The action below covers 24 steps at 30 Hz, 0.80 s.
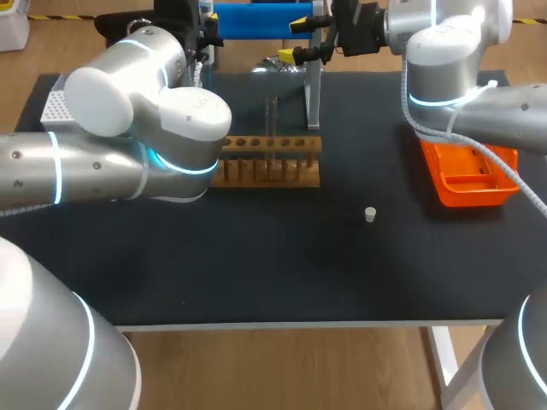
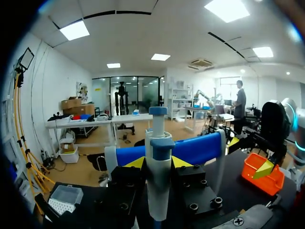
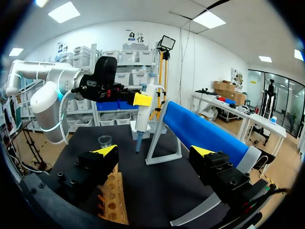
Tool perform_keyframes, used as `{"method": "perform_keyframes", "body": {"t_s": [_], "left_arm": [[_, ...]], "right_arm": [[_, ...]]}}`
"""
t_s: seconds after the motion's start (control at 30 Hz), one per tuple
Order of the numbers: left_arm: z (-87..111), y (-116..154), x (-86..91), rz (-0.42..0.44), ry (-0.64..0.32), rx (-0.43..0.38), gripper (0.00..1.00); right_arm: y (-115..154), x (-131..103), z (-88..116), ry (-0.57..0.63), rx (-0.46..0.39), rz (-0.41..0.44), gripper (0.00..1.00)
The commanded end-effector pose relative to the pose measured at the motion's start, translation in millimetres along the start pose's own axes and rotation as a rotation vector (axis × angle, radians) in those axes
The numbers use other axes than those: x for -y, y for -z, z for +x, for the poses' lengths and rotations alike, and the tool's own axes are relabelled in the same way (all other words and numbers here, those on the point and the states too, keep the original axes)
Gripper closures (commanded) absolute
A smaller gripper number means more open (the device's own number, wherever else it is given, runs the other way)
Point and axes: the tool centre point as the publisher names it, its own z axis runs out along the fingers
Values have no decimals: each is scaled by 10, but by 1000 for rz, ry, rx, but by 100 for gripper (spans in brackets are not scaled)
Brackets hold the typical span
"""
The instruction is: Invert the test tube, pick up the pipette, mount the tip to pipette, aspirate from beaker and dispense into the tube, eject the tip, return the pipette, and cap with the stopper.
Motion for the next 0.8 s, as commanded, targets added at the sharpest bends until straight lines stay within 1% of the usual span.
{"method": "perform_keyframes", "body": {"t_s": [0.03, 0.33, 0.8], "left_arm": [[-1, -64, 2, -16, 3, 14, 100], [-40, -214, -27, -45, 31, 33, 100], [-62, -436, -11, -90, 57, 40, 100]], "right_arm": [[7, -5, 4, 0, 1, 3, 0], [7, -5, 4, 0, 1, 3, 0], [7, -5, 4, 0, 1, 3, 0]]}}
